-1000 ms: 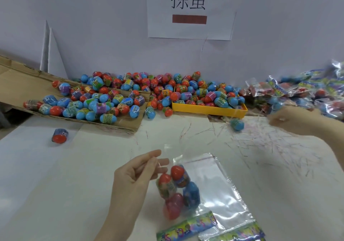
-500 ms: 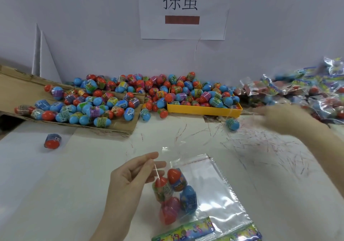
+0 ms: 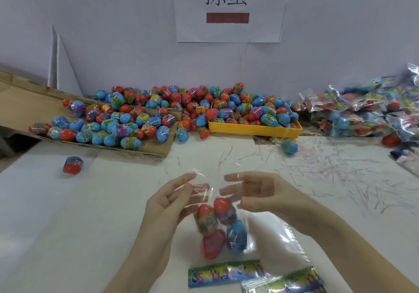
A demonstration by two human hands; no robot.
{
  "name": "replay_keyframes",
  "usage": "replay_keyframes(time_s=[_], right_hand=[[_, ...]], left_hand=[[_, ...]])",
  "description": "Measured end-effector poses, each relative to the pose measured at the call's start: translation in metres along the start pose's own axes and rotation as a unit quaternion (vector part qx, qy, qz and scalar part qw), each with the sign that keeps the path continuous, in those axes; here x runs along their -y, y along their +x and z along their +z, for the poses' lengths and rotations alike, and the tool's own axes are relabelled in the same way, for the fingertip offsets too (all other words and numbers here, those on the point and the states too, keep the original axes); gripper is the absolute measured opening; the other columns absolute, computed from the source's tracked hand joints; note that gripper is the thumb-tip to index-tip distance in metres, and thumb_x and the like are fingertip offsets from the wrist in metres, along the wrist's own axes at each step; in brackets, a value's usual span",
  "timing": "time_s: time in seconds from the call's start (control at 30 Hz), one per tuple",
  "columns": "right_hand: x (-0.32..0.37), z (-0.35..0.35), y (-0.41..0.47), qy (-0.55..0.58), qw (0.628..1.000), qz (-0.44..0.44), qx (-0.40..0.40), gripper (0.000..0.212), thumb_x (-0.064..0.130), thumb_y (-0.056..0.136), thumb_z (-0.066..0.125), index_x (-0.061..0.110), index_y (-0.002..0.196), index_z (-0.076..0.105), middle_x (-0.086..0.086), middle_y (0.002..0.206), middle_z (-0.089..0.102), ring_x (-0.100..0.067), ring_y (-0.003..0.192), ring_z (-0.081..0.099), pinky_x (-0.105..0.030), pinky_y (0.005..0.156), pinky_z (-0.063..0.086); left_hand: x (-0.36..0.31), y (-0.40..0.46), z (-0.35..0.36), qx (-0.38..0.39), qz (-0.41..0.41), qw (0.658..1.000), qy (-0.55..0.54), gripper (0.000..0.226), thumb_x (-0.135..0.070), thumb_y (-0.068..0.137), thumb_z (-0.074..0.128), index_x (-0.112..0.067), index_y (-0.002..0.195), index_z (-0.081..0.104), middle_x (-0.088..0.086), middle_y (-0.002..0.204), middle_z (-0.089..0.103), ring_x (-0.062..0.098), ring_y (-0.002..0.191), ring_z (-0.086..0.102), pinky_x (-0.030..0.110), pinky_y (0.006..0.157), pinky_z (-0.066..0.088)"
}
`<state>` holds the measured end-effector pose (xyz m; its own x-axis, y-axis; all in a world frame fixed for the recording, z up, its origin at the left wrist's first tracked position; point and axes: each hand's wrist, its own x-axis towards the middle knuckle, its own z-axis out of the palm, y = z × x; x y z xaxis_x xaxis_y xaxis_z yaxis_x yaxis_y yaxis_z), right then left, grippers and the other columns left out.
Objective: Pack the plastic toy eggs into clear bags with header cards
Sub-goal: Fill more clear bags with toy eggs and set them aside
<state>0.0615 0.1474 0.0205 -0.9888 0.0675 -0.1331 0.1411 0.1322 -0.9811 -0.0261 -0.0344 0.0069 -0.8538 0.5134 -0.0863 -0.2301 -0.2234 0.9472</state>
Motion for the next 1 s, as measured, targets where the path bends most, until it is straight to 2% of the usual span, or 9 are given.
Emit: replay_keyframes(time_s=[0.07,0.13,0.27,0.4,0.47,0.6,0.73,0.9,1.0], right_hand=[[-0.001,0.005,0.001,0.031,0.999,-0.012,-0.031,0.040,0.019,0.069,0.077,0.017,0.107,0.065,-0.003,0.096,0.072,-0.015,0.089,0.068,-0.020,0.077,0.052],[-0.008,0.006,0.000,0.063,0.995,-0.022,-0.077,0.037,0.018,0.065,0.071,0.015,0.102,0.068,-0.008,0.091,0.073,-0.016,0.084,0.069,-0.019,0.074,0.052],[-0.008,0.008,-0.003,0.096,0.990,-0.027,-0.103,0.035,0.015,0.063,0.068,0.013,0.098,0.069,-0.010,0.087,0.073,-0.017,0.081,0.069,-0.014,0.068,0.050],[-0.007,0.014,-0.006,0.099,0.987,-0.028,-0.125,0.034,0.016,0.067,0.065,0.009,0.099,0.067,-0.009,0.090,0.073,-0.018,0.083,0.070,-0.017,0.070,0.052],[-0.005,0.017,-0.008,0.089,0.985,-0.030,-0.144,0.031,0.018,0.065,0.066,0.008,0.095,0.069,-0.008,0.086,0.073,-0.016,0.080,0.070,-0.016,0.068,0.053],[-0.003,0.020,-0.010,0.075,0.981,-0.023,-0.176,0.028,0.019,0.065,0.068,0.008,0.091,0.072,-0.010,0.082,0.073,-0.019,0.077,0.070,-0.019,0.065,0.054],[0.002,0.023,-0.012,0.083,0.985,0.009,-0.153,0.038,0.026,0.055,0.073,0.009,0.089,0.073,-0.012,0.083,0.073,-0.022,0.076,0.070,-0.021,0.064,0.055],[0.004,0.024,-0.013,0.076,0.985,0.021,-0.150,0.015,0.016,0.061,0.073,0.011,0.075,0.074,-0.013,0.081,0.072,-0.022,0.069,0.069,-0.023,0.062,0.054],[0.004,0.023,-0.014,0.077,0.985,0.030,-0.154,0.022,0.018,0.058,0.073,0.008,0.077,0.073,-0.014,0.079,0.072,-0.023,0.069,0.070,-0.023,0.062,0.055]], left_hand=[[0.000,0.000,-0.002,0.003,-0.004,1.000,-0.015,0.027,-0.023,0.077,0.053,-0.016,0.099,0.065,0.004,0.085,0.075,0.013,0.073,0.070,0.016,0.060,0.054],[0.001,-0.001,-0.005,0.010,-0.010,0.999,-0.030,0.033,-0.026,0.072,0.055,-0.015,0.101,0.064,0.003,0.090,0.075,0.013,0.078,0.071,0.017,0.062,0.054],[0.005,-0.004,-0.011,0.028,-0.025,0.999,-0.015,0.046,-0.026,0.054,0.069,-0.014,0.098,0.068,0.002,0.094,0.074,0.009,0.086,0.069,0.012,0.068,0.053],[0.010,-0.004,-0.014,0.023,-0.026,0.999,-0.004,0.024,-0.022,0.059,0.068,-0.010,0.078,0.077,0.006,0.091,0.075,0.009,0.080,0.070,0.011,0.065,0.051],[0.011,-0.004,-0.016,0.013,-0.022,1.000,0.005,0.022,-0.023,0.059,0.067,-0.012,0.074,0.078,0.006,0.088,0.075,0.009,0.075,0.070,0.013,0.062,0.052],[0.010,-0.007,-0.017,-0.008,-0.021,0.999,0.023,0.027,-0.033,0.052,0.069,-0.018,0.072,0.078,0.002,0.086,0.075,0.009,0.069,0.069,0.018,0.057,0.054],[0.009,-0.008,-0.016,-0.002,-0.027,0.999,0.021,0.018,-0.029,0.056,0.067,-0.023,0.069,0.078,0.003,0.084,0.075,0.011,0.069,0.070,0.017,0.055,0.053],[0.007,-0.008,-0.021,0.019,-0.031,0.999,0.030,0.020,-0.029,0.054,0.068,-0.023,0.070,0.078,0.007,0.085,0.075,0.016,0.075,0.072,0.018,0.058,0.055],[0.006,-0.008,-0.027,0.042,-0.037,0.998,0.037,0.022,-0.030,0.053,0.068,-0.023,0.071,0.078,0.009,0.085,0.075,0.016,0.077,0.072,0.017,0.059,0.054]])
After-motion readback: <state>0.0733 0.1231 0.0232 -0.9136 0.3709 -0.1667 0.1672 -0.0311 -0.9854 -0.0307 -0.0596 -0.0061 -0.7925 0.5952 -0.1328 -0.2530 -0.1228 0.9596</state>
